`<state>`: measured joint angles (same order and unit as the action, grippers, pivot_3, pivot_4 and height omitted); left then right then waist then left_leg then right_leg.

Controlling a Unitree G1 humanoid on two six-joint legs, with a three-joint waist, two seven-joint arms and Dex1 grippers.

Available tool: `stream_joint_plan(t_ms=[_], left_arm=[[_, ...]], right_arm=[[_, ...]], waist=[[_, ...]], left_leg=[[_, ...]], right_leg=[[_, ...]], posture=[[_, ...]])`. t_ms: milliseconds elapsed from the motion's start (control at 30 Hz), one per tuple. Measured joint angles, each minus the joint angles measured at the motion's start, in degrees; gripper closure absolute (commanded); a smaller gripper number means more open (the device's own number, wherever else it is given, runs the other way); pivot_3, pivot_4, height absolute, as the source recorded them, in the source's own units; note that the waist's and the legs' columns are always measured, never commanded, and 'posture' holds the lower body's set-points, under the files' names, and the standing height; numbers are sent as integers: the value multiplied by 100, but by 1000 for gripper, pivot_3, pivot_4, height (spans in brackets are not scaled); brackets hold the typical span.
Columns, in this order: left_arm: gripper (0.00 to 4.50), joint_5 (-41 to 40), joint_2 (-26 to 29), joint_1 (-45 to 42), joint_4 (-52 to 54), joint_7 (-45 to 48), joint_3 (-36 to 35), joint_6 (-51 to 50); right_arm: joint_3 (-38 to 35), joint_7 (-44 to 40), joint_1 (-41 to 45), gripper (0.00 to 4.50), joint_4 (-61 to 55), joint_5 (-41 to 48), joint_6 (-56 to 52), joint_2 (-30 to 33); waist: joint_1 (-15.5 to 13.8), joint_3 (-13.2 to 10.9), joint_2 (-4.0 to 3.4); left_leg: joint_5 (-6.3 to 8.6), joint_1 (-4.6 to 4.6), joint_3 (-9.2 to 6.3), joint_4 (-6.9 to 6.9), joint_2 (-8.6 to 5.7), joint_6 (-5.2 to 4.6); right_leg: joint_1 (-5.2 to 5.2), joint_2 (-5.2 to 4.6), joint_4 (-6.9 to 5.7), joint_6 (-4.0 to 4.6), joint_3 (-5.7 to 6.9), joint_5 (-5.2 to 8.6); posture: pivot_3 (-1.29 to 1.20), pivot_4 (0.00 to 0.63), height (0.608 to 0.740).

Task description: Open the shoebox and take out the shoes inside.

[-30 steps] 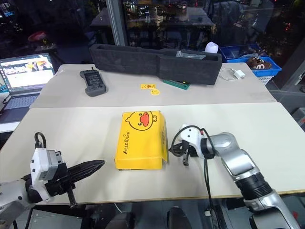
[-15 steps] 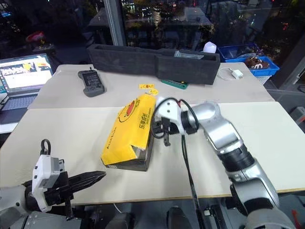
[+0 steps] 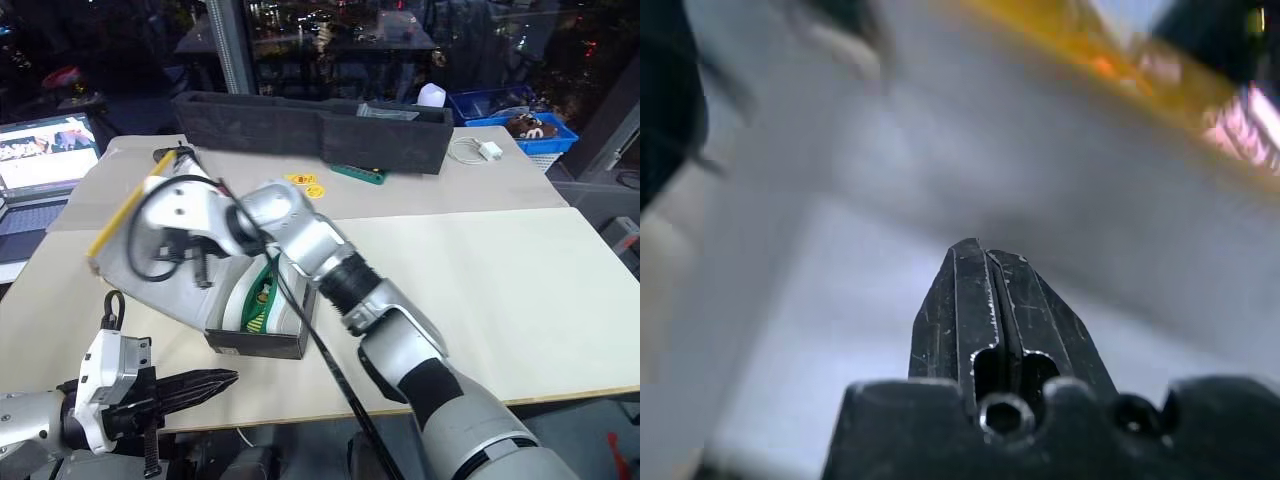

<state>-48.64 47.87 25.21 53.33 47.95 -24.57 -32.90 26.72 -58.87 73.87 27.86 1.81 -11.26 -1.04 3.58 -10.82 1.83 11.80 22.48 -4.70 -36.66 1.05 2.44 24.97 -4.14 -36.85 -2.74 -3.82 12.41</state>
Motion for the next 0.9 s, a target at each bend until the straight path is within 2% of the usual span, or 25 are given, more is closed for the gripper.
stream_joint_plan(t_ms=[100, 300, 400, 500, 600, 733, 900], left_arm=[[4488, -41, 0, 16, -3, -27, -10, -1], [4488, -51, -185, 71, -39, -307, -154, 12], [4488, -38, -440, 473, 35, -488, -357, 34], [4488, 23, -830, 1403, 317, -505, -827, 86], [4488, 66, -1215, 2051, 443, -451, -1379, 302], [4488, 293, -1605, 2733, 341, -207, -1973, 673], [4488, 451, -1644, 2648, 299, -127, -2145, 955]], right_arm=[[-113, -87, -176, 4429, -80, 5, -34, 333], [-683, -495, -938, 4429, -1331, 200, -779, 1773], [-902, -586, -1311, 4429, -1830, 269, -1112, 2349], [-1036, -629, -1780, 4429, -2204, 357, -1377, 2778], [-1041, -603, -2083, 4429, -2428, 404, -1537, 2806], [-1035, -482, -2182, 4429, -2551, 407, -1649, 2737], [-1030, -229, -2185, 4429, -2556, 396, -1655, 2582]], waist=[[-29, 5, 9], [-33, 4, 9], [77, 4, 9], [135, 2, 6], [161, 1, 7], [187, 0, 10], [164, 0, 12]], left_leg=[[-2, 0, 1, -4, -6, 3], [-1, 3, 1, 0, -4, 2], [0, 0, 7, 3, 0, 1], [2, -4, 9, 4, 3, -3], [2, -15, 10, 4, 6, -3], [2, -15, 11, 2, 4, -2], [2, -5, 11, 1, 2, -2]], right_leg=[[-6, -7, 8, -2, 0, -1], [1, -4, 4, -1, 0, 2], [6, -1, -1, 2, -4, 3], [7, 3, -7, 9, -7, 8], [3, 9, -17, 49, -10, 31], [2, 8, -13, 54, -12, 34], [2, 4, -4, 52, -12, 35]], posture=[[0, 150, 715], [0, 150, 715], [0, 150, 715], [0, 150, 715], [0, 150, 715], [0, 150, 715], [0, 150, 715]])
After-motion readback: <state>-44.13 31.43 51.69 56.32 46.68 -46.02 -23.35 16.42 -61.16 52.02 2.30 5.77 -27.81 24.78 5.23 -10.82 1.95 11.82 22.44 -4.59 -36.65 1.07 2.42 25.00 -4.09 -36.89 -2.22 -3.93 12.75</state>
